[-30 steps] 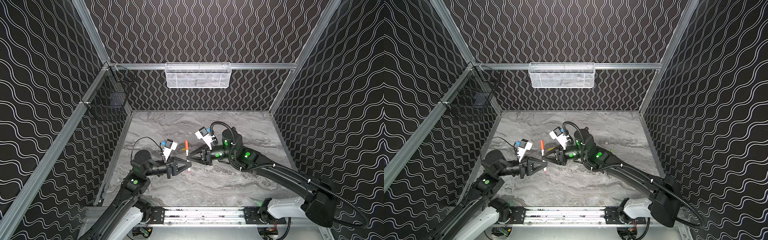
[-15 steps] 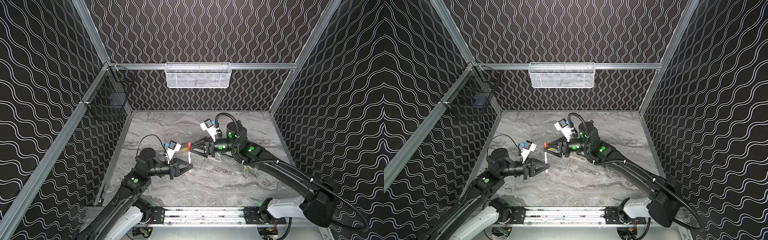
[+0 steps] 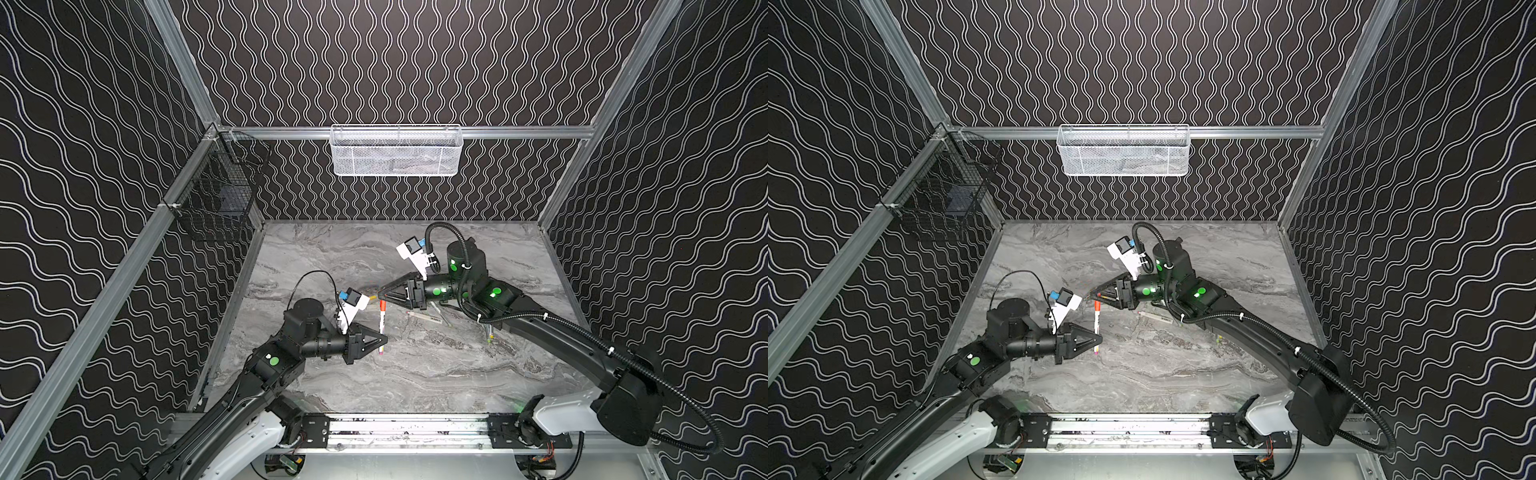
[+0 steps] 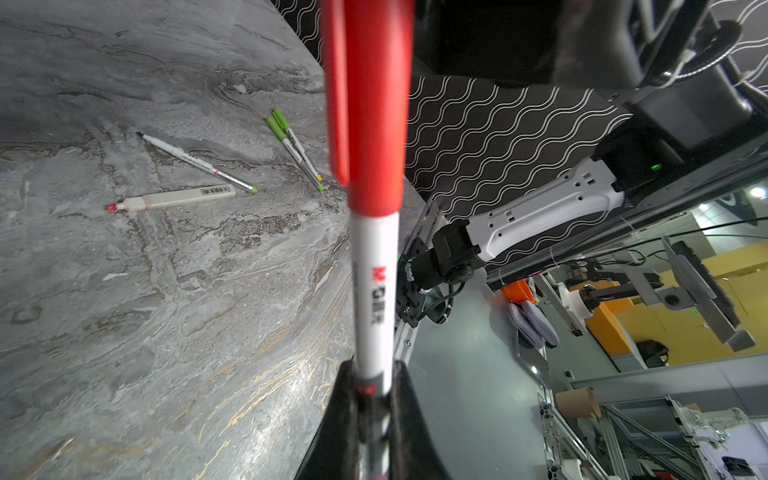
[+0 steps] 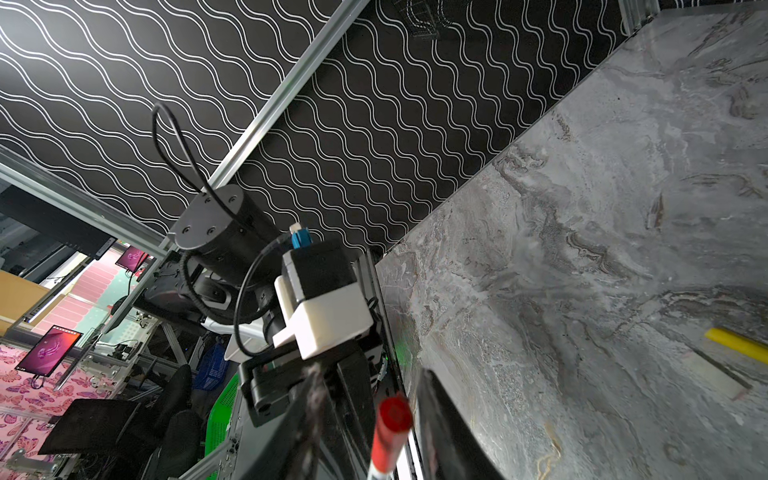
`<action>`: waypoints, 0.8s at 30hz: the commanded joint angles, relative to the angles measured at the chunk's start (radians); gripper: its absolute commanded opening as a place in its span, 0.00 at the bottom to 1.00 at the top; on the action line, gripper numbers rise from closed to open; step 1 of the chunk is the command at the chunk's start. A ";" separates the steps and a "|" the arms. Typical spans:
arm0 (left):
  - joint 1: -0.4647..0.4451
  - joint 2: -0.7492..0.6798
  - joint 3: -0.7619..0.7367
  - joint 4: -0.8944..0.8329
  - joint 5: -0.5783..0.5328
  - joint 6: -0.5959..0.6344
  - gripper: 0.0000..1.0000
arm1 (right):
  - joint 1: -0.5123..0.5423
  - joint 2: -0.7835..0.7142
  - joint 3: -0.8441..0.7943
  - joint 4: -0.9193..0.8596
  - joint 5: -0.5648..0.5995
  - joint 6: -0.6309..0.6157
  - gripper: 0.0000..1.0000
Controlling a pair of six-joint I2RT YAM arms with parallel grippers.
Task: Insert the pens into the pen caps
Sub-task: 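Press the red cap down onto the marker with both grippers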
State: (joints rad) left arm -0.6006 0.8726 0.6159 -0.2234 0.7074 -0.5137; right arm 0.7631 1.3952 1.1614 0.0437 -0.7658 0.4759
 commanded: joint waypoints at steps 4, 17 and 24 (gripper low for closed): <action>-0.009 -0.005 0.012 -0.013 -0.049 0.035 0.00 | -0.001 0.003 -0.019 0.039 -0.016 0.020 0.25; -0.011 -0.021 0.029 -0.010 -0.087 0.053 0.00 | 0.004 0.000 -0.055 0.061 -0.071 0.046 0.04; -0.010 -0.048 0.028 0.086 -0.092 0.084 0.00 | 0.014 -0.035 -0.113 0.099 -0.130 0.062 0.00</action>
State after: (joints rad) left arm -0.6144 0.8284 0.6357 -0.3069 0.6476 -0.4656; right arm 0.7696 1.3785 1.0718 0.1551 -0.8024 0.5163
